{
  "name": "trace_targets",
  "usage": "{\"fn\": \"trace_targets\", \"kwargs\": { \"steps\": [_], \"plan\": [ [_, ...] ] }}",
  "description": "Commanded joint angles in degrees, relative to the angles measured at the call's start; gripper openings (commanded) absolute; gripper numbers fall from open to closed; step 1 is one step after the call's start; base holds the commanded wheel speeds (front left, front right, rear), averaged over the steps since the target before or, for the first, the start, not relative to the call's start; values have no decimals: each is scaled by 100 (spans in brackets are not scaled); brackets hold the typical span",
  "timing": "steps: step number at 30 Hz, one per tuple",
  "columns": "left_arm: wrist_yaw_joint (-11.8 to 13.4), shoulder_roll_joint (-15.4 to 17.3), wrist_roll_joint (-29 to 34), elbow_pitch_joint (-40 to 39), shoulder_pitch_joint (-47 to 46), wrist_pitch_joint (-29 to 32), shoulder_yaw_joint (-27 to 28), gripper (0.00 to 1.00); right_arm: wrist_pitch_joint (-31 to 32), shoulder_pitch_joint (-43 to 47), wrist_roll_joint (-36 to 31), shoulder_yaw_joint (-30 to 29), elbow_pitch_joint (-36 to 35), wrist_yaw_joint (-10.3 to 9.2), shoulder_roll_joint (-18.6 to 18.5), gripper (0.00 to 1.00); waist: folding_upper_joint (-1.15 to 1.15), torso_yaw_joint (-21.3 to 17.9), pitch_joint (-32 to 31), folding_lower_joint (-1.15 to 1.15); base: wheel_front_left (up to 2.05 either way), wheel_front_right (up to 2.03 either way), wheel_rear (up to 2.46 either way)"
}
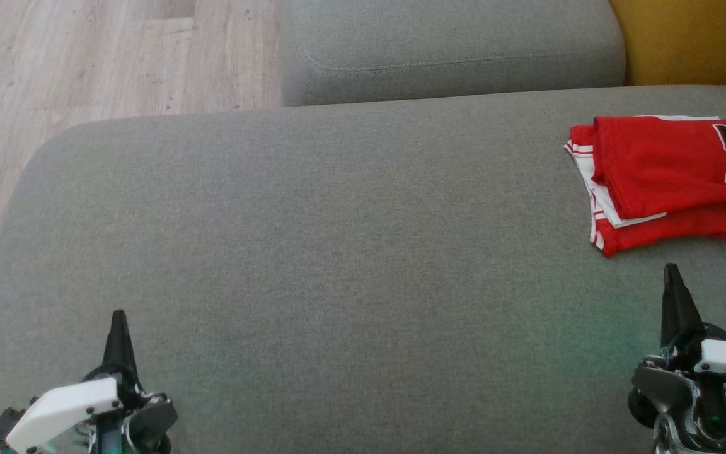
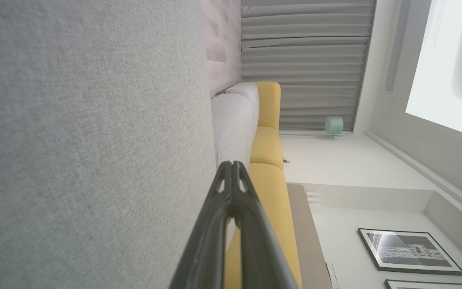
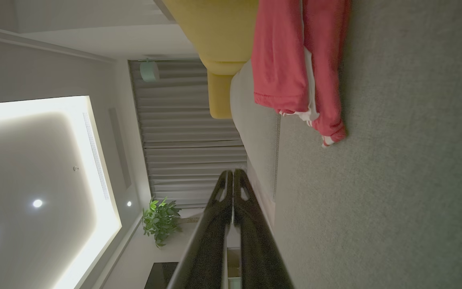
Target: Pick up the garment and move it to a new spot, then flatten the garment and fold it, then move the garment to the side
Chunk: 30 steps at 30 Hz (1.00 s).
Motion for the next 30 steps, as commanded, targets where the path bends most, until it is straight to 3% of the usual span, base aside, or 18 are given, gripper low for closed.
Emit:
{"fn": "trace_targets", "kwargs": {
  "steps": [1,30],
  "plan": [
    [-36,74,-26,-170,-338,51,253,0,36,-303,52,118,-181,-4,-42,0,0,0,-1,0,0,0,0],
    [-36,35,20,-167,-342,96,309,0,35,-303,53,119,-181,-4,-42,0,0,0,-1,0,0,0,0]
  ]
}}
